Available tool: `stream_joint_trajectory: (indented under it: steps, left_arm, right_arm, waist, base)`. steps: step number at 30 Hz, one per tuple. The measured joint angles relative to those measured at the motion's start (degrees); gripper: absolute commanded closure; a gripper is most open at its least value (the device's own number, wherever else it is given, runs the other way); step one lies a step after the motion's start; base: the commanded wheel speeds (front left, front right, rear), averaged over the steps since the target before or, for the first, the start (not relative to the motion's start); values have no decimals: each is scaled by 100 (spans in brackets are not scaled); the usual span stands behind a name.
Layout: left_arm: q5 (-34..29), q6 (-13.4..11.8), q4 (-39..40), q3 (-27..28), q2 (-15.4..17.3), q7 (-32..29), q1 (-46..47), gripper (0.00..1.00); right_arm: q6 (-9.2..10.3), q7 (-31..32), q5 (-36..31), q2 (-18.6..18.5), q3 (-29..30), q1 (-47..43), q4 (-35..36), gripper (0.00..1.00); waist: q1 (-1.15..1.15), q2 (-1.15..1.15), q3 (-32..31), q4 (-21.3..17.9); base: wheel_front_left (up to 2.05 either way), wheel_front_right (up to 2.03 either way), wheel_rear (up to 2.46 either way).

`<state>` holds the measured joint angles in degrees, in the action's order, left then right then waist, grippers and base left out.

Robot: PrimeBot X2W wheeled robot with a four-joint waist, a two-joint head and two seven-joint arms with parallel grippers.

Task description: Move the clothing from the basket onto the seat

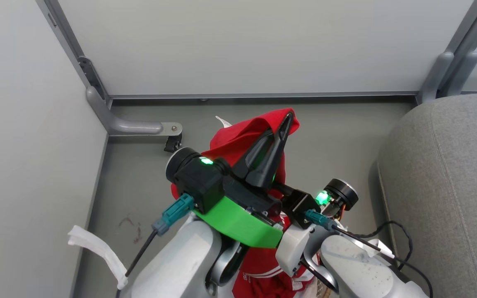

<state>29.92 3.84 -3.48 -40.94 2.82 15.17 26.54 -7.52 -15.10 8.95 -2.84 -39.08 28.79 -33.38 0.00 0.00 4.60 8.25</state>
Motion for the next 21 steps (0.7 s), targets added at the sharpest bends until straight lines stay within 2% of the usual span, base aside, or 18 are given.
stream_joint_trajectory:
  steps: [10, 18, 19, 20, 21]
  left_arm:
    - [90, -32, 67, -348, 2, 0, 58, 100]
    - [132, -35, 116, -490, 2, 0, 114, 100]
    - [137, -35, 121, -505, 2, 0, 115, 100]
    - [148, -36, 123, -523, 2, 0, 116, 100]
    - [152, -40, 123, -535, 2, 0, 117, 100]
  right_arm:
    - [0, 0, 43, 1, -100, 41, -226, 0]
    - [0, 0, 63, 2, 38, 126, -393, 0]
    - [0, 0, 69, 2, 66, 127, -396, 36]
    - [0, 0, 82, 2, 109, 127, -400, 60]
    - [0, 0, 103, 2, 149, 129, -398, 76]
  waist:
    - [0, 0, -8, 182]
    - [0, 0, -14, 319]
    - [0, 0, -14, 332]
    - [0, 0, -14, 346]
    - [0, 0, -14, 358]
  base:
    - [0, 0, 0]
    - [0, 0, 0]
    - [0, 0, 0]
    - [0, 0, 0]
    - [0, 0, 0]
